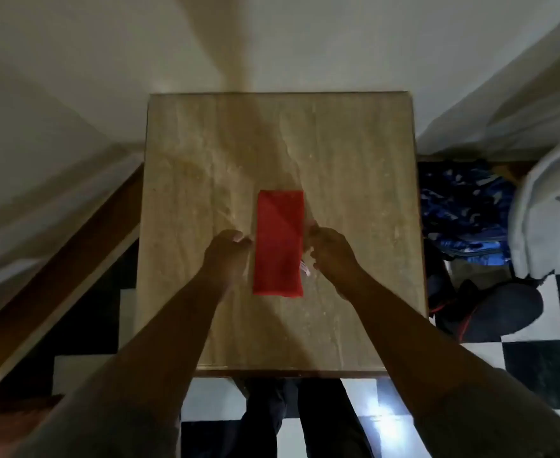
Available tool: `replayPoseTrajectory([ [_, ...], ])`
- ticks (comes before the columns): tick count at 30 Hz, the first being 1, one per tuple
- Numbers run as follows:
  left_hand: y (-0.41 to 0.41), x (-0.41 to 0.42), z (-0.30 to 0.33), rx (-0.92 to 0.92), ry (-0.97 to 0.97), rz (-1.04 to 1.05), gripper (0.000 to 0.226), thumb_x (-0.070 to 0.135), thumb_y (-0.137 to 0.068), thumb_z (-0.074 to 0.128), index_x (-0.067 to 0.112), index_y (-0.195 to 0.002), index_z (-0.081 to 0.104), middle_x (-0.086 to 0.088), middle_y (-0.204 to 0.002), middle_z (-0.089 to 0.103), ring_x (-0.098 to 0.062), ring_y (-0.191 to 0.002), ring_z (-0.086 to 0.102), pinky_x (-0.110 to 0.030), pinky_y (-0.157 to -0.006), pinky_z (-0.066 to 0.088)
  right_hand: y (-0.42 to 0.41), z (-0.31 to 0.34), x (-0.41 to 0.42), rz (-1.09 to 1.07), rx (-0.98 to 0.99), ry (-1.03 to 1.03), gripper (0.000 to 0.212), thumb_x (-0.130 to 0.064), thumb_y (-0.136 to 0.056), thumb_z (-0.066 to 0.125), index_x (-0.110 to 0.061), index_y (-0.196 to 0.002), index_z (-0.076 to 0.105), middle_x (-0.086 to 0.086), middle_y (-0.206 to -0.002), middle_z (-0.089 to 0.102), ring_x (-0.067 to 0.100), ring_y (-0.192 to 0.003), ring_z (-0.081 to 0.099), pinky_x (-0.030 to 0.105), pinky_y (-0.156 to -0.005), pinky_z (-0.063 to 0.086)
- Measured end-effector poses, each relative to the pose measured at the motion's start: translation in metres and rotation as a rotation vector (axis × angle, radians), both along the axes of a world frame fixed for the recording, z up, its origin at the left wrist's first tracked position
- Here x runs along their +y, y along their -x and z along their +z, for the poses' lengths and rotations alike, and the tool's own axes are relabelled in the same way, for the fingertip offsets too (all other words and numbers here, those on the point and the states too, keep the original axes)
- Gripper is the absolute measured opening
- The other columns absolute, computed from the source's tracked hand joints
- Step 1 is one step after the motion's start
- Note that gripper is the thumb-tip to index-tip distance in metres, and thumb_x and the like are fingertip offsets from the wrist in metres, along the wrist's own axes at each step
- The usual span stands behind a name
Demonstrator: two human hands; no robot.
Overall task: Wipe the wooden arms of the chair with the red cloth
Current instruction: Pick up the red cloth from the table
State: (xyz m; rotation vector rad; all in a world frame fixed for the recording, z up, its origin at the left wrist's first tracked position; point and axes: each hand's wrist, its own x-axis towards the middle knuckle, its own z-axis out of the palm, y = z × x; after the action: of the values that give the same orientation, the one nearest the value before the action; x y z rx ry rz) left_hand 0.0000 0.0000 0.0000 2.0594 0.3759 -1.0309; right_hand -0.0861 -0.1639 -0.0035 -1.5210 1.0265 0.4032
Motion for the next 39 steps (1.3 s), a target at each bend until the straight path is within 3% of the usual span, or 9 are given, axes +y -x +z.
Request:
replayPoseTrajectory([
  [3,0.005,-0.010,-0.022,-0.053,-0.029,-0.019,0.026,0.026,-0.097,0.059,0.010,-0.118,0.060,-0.011,-0.125,0.065,-0.031,-0.114,0.062,-0.049,-0.103,0.049,-0.009,-0.021,0.004,0.038,-0.038,0.040,0.032,-0.038,-0.099,0.048,-0.013,-0.086,0.064,0.002,-0.084,0.065,0.018,-0.079,0.060,0.036,-0.075,0.049],
  [7,0.005,-0.021,-0.042,-0.080,-0.048,0.050,0.026,0.026,-0.094,0.063,0.007,-0.111,0.063,-0.013,-0.111,0.069,-0.031,-0.101,0.066,-0.041,-0.090,0.054,-0.018,-0.038,0.007,0.084,-0.079,0.044,0.022,-0.017,-0.095,0.057,-0.012,-0.114,0.066,0.007,-0.104,0.072,0.025,-0.096,0.068,0.045,-0.090,0.055],
  [13,0.004,-0.013,-0.046,-0.051,-0.001,0.110,0.021,0.017,-0.096,0.060,0.005,-0.112,0.065,-0.015,-0.112,0.069,-0.029,-0.101,0.066,-0.048,-0.093,0.056,-0.020,-0.042,0.010,0.105,-0.140,0.000,0.020,-0.009,-0.094,0.058,-0.012,-0.111,0.066,-0.001,-0.090,0.070,0.014,-0.077,0.067,0.029,-0.067,0.053],
  [15,0.010,-0.003,-0.037,-0.041,0.059,0.170,0.015,0.017,-0.097,0.058,0.007,-0.106,0.065,-0.010,-0.102,0.069,-0.022,-0.088,0.064,-0.037,-0.076,0.056,-0.020,-0.036,0.015,0.115,-0.157,-0.022,0.019,-0.009,-0.095,0.056,-0.012,-0.112,0.065,0.001,-0.090,0.068,0.015,-0.075,0.066,0.032,-0.066,0.053],
  [20,0.038,0.049,0.003,-0.056,0.136,0.339,0.009,0.019,-0.099,0.055,0.019,-0.098,0.064,0.000,-0.092,0.069,-0.011,-0.077,0.065,-0.014,-0.046,0.048,-0.019,-0.009,0.046,0.230,-0.183,-0.108,0.026,-0.008,-0.095,0.056,-0.015,-0.119,0.064,0.009,-0.110,0.071,0.028,-0.101,0.069,0.047,-0.088,0.057],
  [25,0.073,0.122,0.051,-0.110,0.131,0.489,0.008,0.022,-0.100,0.054,0.023,-0.102,0.061,0.000,-0.102,0.068,-0.012,-0.088,0.067,-0.014,-0.052,0.053,-0.018,0.032,0.110,0.407,-0.236,-0.201,0.024,-0.008,-0.095,0.058,-0.025,-0.112,0.065,0.004,-0.106,0.072,0.023,-0.095,0.071,0.034,-0.073,0.056],
  [30,0.106,0.187,0.098,-0.200,0.094,0.683,0.009,0.023,-0.100,0.054,0.022,-0.100,0.063,-0.002,-0.100,0.071,-0.020,-0.091,0.071,-0.039,-0.075,0.061,-0.015,0.078,0.184,0.604,-0.334,-0.248,0.025,-0.016,-0.095,0.057,-0.039,-0.104,0.064,-0.006,-0.100,0.073,0.012,-0.089,0.072,0.023,-0.066,0.054],
  [33,0.129,0.232,0.123,-0.281,0.054,0.783,0.008,0.024,-0.100,0.055,0.024,-0.097,0.063,-0.001,-0.096,0.072,-0.020,-0.086,0.070,-0.034,-0.066,0.059,-0.007,0.103,0.234,0.726,-0.413,-0.272,0.022,-0.016,-0.097,0.056,-0.030,-0.112,0.064,-0.005,-0.100,0.072,0.012,-0.088,0.071,0.020,-0.065,0.053],
  [39,0.197,0.334,0.148,-0.370,0.043,1.000,0.009,0.024,-0.100,0.055,0.022,-0.100,0.064,-0.005,-0.094,0.072,-0.020,-0.079,0.069,-0.039,-0.068,0.058,0.025,0.131,0.354,0.995,-0.491,-0.241,0.022,-0.021,-0.097,0.055,-0.028,-0.118,0.060,-0.005,-0.113,0.067,0.011,-0.103,0.065,0.041,-0.091,0.056],
])
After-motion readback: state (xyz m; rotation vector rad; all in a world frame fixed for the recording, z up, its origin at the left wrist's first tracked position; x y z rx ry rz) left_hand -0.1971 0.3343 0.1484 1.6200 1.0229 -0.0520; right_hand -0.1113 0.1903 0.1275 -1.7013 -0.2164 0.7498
